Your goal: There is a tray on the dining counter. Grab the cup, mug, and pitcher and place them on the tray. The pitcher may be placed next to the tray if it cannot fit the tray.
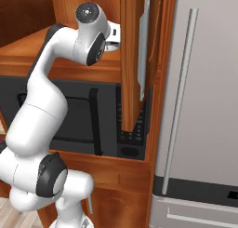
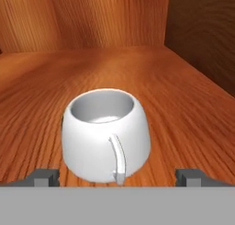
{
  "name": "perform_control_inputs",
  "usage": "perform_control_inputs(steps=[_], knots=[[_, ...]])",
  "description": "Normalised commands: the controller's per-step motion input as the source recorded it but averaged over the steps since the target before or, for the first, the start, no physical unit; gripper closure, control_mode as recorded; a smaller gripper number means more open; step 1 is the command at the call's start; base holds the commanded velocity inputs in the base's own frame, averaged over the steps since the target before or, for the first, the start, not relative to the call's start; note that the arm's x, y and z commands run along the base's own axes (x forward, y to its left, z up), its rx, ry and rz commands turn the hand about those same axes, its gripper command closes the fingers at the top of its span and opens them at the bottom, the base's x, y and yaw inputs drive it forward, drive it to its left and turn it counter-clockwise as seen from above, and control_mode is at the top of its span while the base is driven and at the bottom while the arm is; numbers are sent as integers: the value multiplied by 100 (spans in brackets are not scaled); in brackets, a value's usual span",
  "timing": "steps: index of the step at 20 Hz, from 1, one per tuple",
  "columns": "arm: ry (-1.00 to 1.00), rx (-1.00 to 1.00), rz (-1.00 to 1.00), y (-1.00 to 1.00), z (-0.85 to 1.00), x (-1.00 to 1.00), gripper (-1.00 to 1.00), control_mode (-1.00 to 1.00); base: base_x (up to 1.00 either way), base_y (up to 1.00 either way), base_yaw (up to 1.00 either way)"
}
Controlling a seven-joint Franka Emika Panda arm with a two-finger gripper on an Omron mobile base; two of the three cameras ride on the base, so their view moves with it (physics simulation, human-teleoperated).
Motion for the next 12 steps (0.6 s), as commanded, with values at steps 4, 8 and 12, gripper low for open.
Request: perform_control_inputs(steps=[4,8,12], knots=[[0,0,0,0,-1,31,-100,-100,0,0,0],[1,0,0,0,0,27,-100,-100,0,0,0],[0,0,0,0,0,10,-100,-100,0,0,0]])
